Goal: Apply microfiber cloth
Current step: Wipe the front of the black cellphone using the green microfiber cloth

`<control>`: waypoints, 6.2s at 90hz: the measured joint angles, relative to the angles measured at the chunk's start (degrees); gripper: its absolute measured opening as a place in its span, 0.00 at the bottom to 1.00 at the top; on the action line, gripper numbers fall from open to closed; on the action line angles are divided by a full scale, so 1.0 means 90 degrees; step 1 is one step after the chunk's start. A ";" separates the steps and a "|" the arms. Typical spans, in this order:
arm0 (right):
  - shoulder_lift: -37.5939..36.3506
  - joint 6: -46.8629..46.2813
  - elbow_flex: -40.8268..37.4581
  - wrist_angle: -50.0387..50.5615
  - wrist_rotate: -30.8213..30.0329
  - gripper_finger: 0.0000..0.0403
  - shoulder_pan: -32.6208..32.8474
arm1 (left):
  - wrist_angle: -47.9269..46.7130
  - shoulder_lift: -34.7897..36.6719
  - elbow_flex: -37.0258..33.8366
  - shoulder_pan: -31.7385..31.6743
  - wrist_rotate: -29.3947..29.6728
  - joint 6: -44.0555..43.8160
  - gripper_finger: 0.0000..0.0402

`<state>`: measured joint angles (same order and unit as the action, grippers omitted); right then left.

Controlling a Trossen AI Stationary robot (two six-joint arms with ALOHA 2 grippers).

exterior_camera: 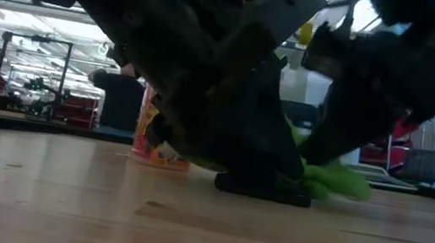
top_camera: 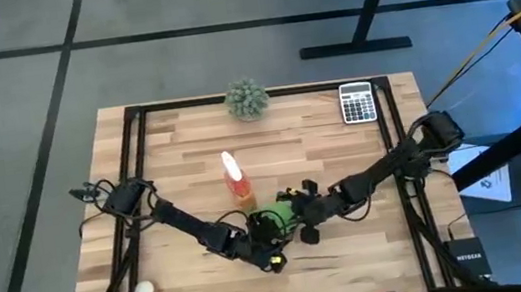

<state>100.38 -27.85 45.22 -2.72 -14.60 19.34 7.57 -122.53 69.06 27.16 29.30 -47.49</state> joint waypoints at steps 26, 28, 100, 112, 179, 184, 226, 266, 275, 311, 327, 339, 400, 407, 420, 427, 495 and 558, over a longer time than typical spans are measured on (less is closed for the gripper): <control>-0.0398 0.0486 0.0129 0.1334 -0.0496 0.02 -0.0747 | -0.0006 -0.0011 -0.0005 0.0017 -0.0005 0.0019 0.33; -0.0458 0.0511 0.0163 0.1484 -0.0522 0.02 -0.0777 | -0.0009 -0.0011 -0.0005 0.0017 -0.0005 0.0022 0.33; 0.0631 0.1514 0.0628 0.0210 -0.0472 0.02 -0.0665 | 0.0199 -0.0019 -0.0024 0.0047 -0.0037 0.0329 0.33; 0.0522 0.1812 0.0622 0.0394 -0.0592 0.02 -0.0996 | 0.0205 -0.0019 -0.0024 0.0051 -0.0034 0.0329 0.33; 0.0827 0.1663 0.0740 -0.0601 0.0277 0.02 -0.0271 | 0.0324 -0.0023 -0.0024 0.0073 -0.0068 0.0448 0.33; 0.0897 0.1820 0.0743 -0.0578 0.0110 0.02 -0.0379 | 0.0323 -0.0023 -0.0024 0.0072 -0.0051 0.0448 0.33; 0.0288 0.2292 0.0684 0.0640 -0.0495 0.02 -0.1322 | 0.0341 -0.0026 -0.0017 0.0082 -0.0098 0.0474 0.33; -0.0006 0.1566 0.0708 0.0162 -0.0142 0.02 0.0044 | 0.0421 -0.0026 -0.0024 0.0078 -0.0102 0.0496 0.33; 0.0460 0.1738 0.0712 -0.0449 -0.0144 0.02 0.0060 | 0.0426 -0.0026 -0.0024 0.0078 -0.0090 0.0503 0.33; 0.0785 0.2664 0.0736 -0.0068 -0.0992 0.02 -0.0948 | 0.0412 -0.0026 -0.0020 0.0104 -0.0074 0.0512 0.33; 0.0012 0.2549 0.0691 0.0799 -0.0678 0.02 -0.1066 | 0.0402 -0.0026 -0.0019 0.0107 -0.0078 0.0548 0.33; -0.0752 0.1916 0.0713 0.1352 0.0102 0.02 -0.0633 | 0.0405 -0.0026 -0.0019 0.0109 -0.0078 0.0550 0.33; 0.0617 0.2176 0.0746 0.0489 -0.0601 0.02 -0.0403 | 0.0448 -0.0028 -0.0023 0.0097 -0.0036 0.0615 0.33; 0.0617 0.2345 0.0745 0.0528 -0.0585 0.02 -0.0711 | 0.0448 -0.0028 -0.0022 0.0097 -0.0041 0.0615 0.33; 0.0643 0.2762 0.0708 0.0585 -0.0630 0.02 -0.1212 | 0.0446 -0.0028 -0.0022 0.0100 -0.0047 0.0613 0.33; 0.0598 0.2942 0.0723 0.0664 -0.0595 0.02 -0.1364 | 0.0450 -0.0028 -0.0018 0.0110 -0.0112 0.0610 0.33; 0.0526 0.2963 0.0700 -0.0293 0.0069 0.02 0.0016 | 0.0719 -0.0038 -0.0029 0.0153 -0.0137 0.0949 0.33; -0.0653 0.2993 0.0956 0.1869 -0.0426 0.02 -0.1043 | 0.0673 0.0211 0.0160 0.0258 -0.0421 0.1343 0.33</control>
<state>94.50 -0.91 53.82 14.10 -18.44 9.95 13.63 -120.63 70.50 29.48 25.51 -35.40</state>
